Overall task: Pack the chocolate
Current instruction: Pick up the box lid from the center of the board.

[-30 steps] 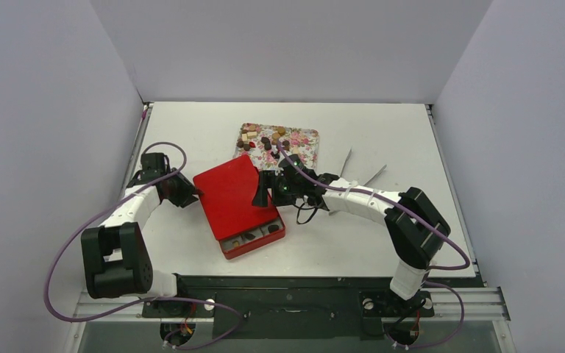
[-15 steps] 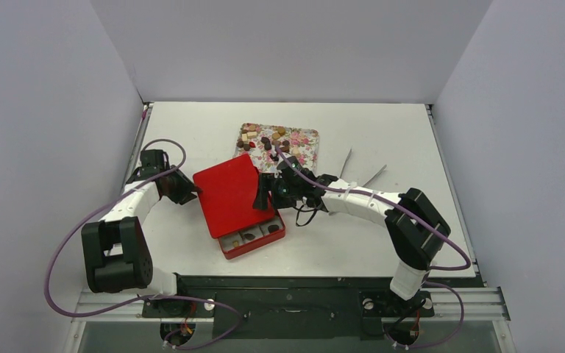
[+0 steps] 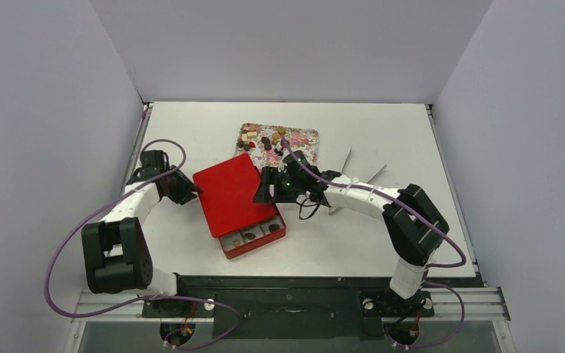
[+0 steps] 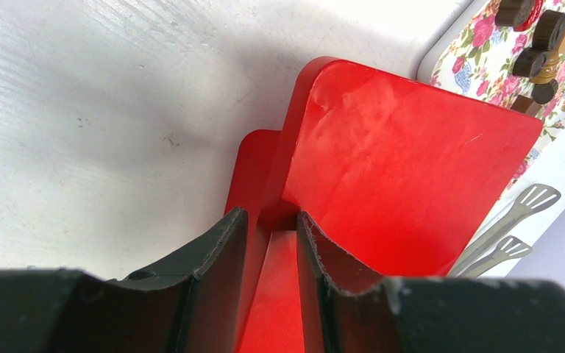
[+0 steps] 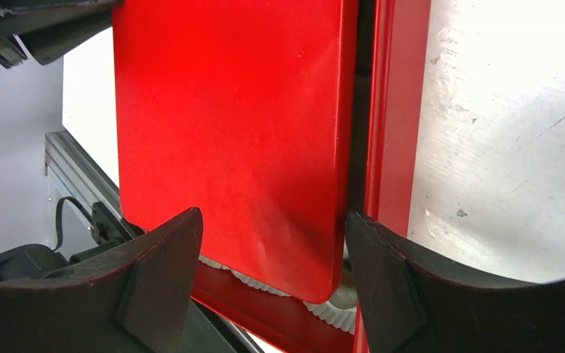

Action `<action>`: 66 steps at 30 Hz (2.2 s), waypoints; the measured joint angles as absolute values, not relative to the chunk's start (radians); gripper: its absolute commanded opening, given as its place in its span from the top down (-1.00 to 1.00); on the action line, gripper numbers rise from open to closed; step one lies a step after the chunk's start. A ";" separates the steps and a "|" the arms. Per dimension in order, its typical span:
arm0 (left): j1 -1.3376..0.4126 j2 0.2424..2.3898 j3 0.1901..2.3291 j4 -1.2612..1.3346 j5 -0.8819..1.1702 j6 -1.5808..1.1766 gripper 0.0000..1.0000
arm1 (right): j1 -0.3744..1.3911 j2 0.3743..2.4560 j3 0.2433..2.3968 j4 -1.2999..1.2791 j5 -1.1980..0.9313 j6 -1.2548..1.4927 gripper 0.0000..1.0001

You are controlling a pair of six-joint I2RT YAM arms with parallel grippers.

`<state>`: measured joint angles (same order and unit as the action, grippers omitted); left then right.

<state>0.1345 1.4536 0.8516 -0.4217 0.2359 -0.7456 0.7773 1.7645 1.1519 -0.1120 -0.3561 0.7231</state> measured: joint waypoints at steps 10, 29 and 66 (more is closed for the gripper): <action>0.113 1.429 0.816 -0.377 0.222 -0.774 0.46 | 0.741 1.797 1.152 -0.051 -0.430 0.758 -0.35; 0.086 1.423 0.802 -0.342 0.201 -0.791 0.46 | 0.754 1.831 1.180 -0.075 -0.403 0.770 -0.29; 0.073 1.288 0.738 -0.475 0.201 -0.812 0.32 | 0.702 1.937 1.130 0.379 -0.746 1.069 1.00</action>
<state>0.0727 1.2881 0.7380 -0.4751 0.2008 -0.8124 0.7025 1.9369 1.1297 0.3794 -0.7460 1.0687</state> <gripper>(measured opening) 0.291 0.112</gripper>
